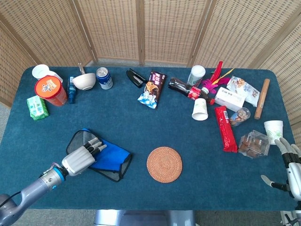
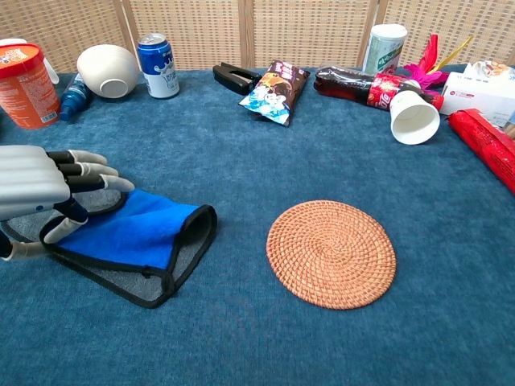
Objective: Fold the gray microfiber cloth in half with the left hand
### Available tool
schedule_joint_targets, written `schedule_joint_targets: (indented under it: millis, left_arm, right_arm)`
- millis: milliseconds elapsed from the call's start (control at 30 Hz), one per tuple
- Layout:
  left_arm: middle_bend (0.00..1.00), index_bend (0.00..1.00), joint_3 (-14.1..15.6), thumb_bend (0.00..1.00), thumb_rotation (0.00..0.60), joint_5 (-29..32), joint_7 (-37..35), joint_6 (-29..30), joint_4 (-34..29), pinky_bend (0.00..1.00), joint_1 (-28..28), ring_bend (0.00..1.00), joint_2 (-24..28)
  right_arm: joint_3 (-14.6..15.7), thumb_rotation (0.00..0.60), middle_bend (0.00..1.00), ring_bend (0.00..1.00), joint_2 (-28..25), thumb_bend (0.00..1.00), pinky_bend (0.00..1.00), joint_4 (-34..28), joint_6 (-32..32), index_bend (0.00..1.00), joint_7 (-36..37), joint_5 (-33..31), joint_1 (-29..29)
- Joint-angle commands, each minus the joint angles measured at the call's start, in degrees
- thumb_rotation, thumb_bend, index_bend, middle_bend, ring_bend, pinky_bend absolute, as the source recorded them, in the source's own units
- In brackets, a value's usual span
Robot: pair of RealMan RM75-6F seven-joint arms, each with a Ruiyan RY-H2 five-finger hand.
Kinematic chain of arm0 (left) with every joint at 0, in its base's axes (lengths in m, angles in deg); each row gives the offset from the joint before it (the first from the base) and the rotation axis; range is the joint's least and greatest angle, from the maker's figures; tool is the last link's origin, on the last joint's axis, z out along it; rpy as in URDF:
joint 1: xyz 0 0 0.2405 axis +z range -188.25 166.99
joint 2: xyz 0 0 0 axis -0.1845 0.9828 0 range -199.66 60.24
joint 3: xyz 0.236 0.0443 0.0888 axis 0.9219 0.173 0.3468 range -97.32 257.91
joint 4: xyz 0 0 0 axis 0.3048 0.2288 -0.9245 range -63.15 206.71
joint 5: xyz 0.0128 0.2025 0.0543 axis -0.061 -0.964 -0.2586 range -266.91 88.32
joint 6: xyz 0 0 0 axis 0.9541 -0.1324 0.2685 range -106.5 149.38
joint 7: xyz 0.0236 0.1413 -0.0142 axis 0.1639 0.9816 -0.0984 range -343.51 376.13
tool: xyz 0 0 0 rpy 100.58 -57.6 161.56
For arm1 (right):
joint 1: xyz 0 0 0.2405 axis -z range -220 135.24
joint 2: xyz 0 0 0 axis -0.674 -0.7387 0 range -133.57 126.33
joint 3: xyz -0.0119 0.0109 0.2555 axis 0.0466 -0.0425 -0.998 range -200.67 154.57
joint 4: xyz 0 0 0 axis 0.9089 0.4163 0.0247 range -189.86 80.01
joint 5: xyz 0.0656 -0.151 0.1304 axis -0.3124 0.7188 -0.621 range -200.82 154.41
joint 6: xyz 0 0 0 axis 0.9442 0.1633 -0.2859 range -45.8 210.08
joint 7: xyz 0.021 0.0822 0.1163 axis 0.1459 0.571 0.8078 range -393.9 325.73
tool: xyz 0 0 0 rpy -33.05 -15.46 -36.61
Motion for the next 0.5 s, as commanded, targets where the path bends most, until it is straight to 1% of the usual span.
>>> schedule_joint_targets:
  millis: [33,400,500]
  left_arm:
    - [0.0,0.63,-0.1,0.43,0.6,0.4,0.3,-0.5,-0.1,0.0,0.1,0.0,-0.2]
    - [0.0,0.63,-0.2,0.43,0.6,1.1,1.7,-1.5,-0.4,0.0,0.3,0.0,-0.2]
    - [0.0,0.62,-0.2,0.43,0.6,1.4,2.1,-1.6,-0.6,0.0,0.4,0.0,-0.3]
  right_arm:
    - [0.0,0.6,0.0,0.0,0.0,0.0,0.0,0.0,0.0,0.0,0.0,0.0,0.0]
    - [0.0,0.6,0.0,0.0,0.0,0.0,0.0,0.0,0.1,0.0,0.0,0.1,0.0]
    - [0.1,0.6,0.0,0.0,0.0,0.0,0.0,0.0,0.2,0.0,0.0,0.2,0.1]
